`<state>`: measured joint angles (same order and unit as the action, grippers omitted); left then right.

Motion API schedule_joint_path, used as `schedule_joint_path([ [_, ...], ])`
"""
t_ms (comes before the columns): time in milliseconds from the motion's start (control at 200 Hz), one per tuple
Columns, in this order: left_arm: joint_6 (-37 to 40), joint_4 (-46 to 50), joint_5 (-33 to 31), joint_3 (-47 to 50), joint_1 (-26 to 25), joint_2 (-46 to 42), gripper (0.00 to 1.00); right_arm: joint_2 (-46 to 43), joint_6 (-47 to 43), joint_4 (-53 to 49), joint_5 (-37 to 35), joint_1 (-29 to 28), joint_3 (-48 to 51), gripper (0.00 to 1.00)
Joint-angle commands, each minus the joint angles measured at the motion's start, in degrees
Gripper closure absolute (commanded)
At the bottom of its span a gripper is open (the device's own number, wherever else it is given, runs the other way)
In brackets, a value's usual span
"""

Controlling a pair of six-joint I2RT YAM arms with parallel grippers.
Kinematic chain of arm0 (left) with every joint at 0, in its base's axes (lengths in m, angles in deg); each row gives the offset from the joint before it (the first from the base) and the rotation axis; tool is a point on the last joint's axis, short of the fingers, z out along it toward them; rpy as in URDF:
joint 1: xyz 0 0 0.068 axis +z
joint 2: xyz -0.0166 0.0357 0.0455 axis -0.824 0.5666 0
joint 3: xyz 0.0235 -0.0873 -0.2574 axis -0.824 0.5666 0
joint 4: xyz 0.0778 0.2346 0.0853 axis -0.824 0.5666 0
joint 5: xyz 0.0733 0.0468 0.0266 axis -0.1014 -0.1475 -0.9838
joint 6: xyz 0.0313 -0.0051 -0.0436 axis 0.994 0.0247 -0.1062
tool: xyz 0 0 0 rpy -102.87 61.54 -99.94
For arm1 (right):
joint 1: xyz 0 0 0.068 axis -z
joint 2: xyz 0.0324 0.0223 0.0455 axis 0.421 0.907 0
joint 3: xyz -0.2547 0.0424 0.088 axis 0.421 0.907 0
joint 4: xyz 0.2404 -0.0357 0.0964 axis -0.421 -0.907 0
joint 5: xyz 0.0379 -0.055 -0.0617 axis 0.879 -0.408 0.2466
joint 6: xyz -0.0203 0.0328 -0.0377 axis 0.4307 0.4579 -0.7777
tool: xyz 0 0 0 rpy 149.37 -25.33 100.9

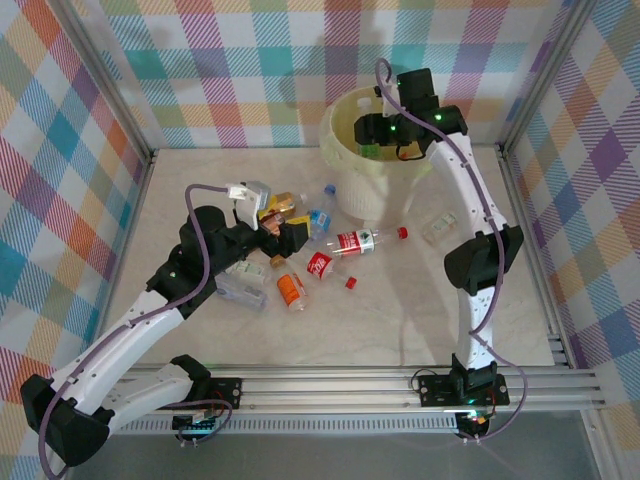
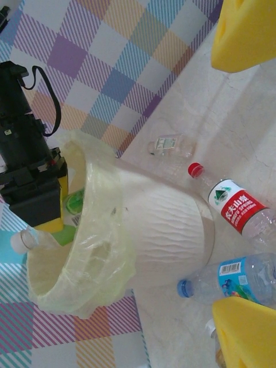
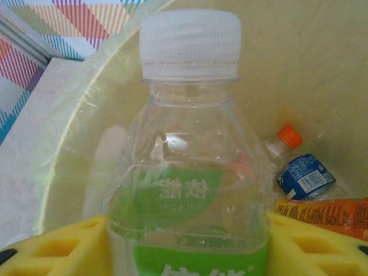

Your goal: Put the plastic bottles in the bin

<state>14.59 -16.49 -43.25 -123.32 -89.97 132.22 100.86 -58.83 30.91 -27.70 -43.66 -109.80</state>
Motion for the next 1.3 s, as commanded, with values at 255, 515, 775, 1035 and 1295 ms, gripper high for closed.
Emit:
schedule_joint_path([
  [255,0.13,6.90,3.01,-5.56,-0.76,3.71,0.00,2.93,-1.29,-5.41,3.71,-0.16,-2.78,0.35],
  [515,1.44,7.49,3.32,-5.57,-0.76,3.16,0.00,2.68,-0.86,-5.19,3.75,-0.19,-3.51,0.27],
  [775,2.62,8.41,4.54,-5.78,-0.76,3.48,0.00,-1.02,0.24,-3.60,-1.42,-0.15,-4.41,0.26],
  [1035,3.57,8.86,6.23,-5.95,-0.76,2.96,0.00,-11.43,-0.83,2.24,-3.21,-0.14,5.16,0.24],
  [1295,5.16,10.70,12.55,-7.52,-0.87,3.99,0.00,-26.87,1.72,9.13,-5.63,-0.21,23.73,0.21],
])
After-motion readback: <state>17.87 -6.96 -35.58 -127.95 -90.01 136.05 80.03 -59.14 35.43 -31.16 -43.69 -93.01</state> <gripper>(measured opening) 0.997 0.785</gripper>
